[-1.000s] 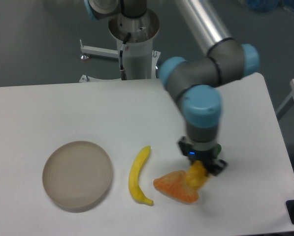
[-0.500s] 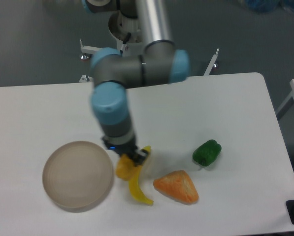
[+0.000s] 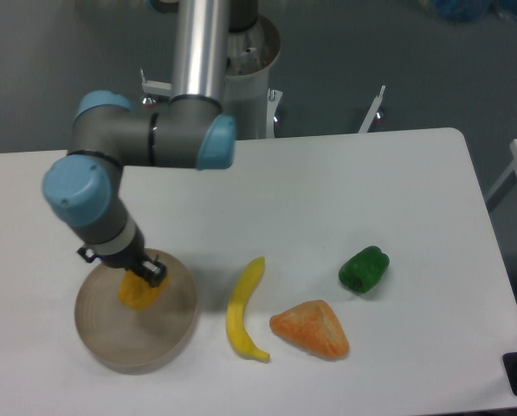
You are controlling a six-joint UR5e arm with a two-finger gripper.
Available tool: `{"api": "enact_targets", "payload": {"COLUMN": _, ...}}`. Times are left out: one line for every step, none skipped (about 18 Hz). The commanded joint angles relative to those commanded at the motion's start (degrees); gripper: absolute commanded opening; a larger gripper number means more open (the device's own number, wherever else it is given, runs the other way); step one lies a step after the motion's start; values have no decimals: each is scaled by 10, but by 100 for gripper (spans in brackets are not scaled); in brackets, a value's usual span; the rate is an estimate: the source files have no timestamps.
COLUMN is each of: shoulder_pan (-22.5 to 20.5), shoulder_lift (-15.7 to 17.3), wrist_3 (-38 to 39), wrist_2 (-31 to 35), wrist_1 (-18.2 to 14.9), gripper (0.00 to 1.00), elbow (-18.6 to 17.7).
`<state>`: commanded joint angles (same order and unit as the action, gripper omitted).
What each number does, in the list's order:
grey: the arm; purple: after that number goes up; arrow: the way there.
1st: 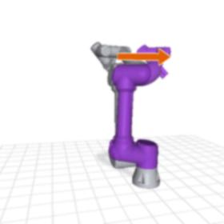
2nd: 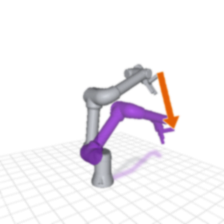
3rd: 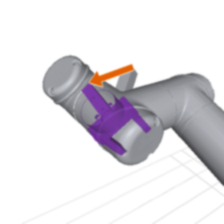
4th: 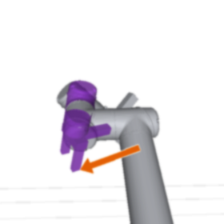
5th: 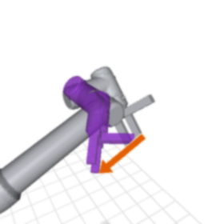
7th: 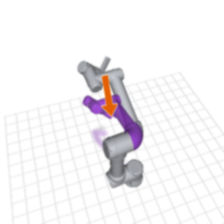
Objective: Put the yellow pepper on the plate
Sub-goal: 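Lower the yellow pepper onto the plate and open the gripper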
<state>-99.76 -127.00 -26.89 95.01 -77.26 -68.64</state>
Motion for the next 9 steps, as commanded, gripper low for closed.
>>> {"api": "enact_targets", "payload": {"shoulder_pan": 3, "shoulder_lift": -3, "wrist_3": 0, "wrist_2": 2, "wrist_1": 0, "gripper": 41, "elbow": 0}}
{"api": "enact_targets", "payload": {"shoulder_pan": 5, "shoulder_lift": -4, "wrist_3": 0, "wrist_2": 3, "wrist_1": 0, "gripper": 41, "elbow": 0}}
{"api": "enact_targets", "payload": {"shoulder_pan": 6, "shoulder_lift": -4, "wrist_3": -1, "wrist_2": 3, "wrist_1": 0, "gripper": 41, "elbow": 0}}
{"api": "enact_targets", "payload": {"shoulder_pan": 6, "shoulder_lift": -5, "wrist_3": -1, "wrist_2": 3, "wrist_1": 0, "gripper": 41, "elbow": 0}}
{"api": "enact_targets", "payload": {"shoulder_pan": 6, "shoulder_lift": -5, "wrist_3": -1, "wrist_2": 1, "wrist_1": 0, "gripper": 41, "elbow": 0}}
{"api": "enact_targets", "payload": {"shoulder_pan": 6, "shoulder_lift": -5, "wrist_3": -1, "wrist_2": 1, "wrist_1": 0, "gripper": 41, "elbow": 0}}
{"api": "enact_targets", "payload": {"shoulder_pan": 6, "shoulder_lift": -7, "wrist_3": -1, "wrist_2": 3, "wrist_1": 0, "gripper": 41, "elbow": 0}}
{"api": "enact_targets", "payload": {"shoulder_pan": 6, "shoulder_lift": -10, "wrist_3": -1, "wrist_2": 3, "wrist_1": 0, "gripper": 41, "elbow": 0}}
{"api": "enact_targets", "payload": {"shoulder_pan": 6, "shoulder_lift": -11, "wrist_3": -1, "wrist_2": 2, "wrist_1": 0, "gripper": 41, "elbow": 0}}
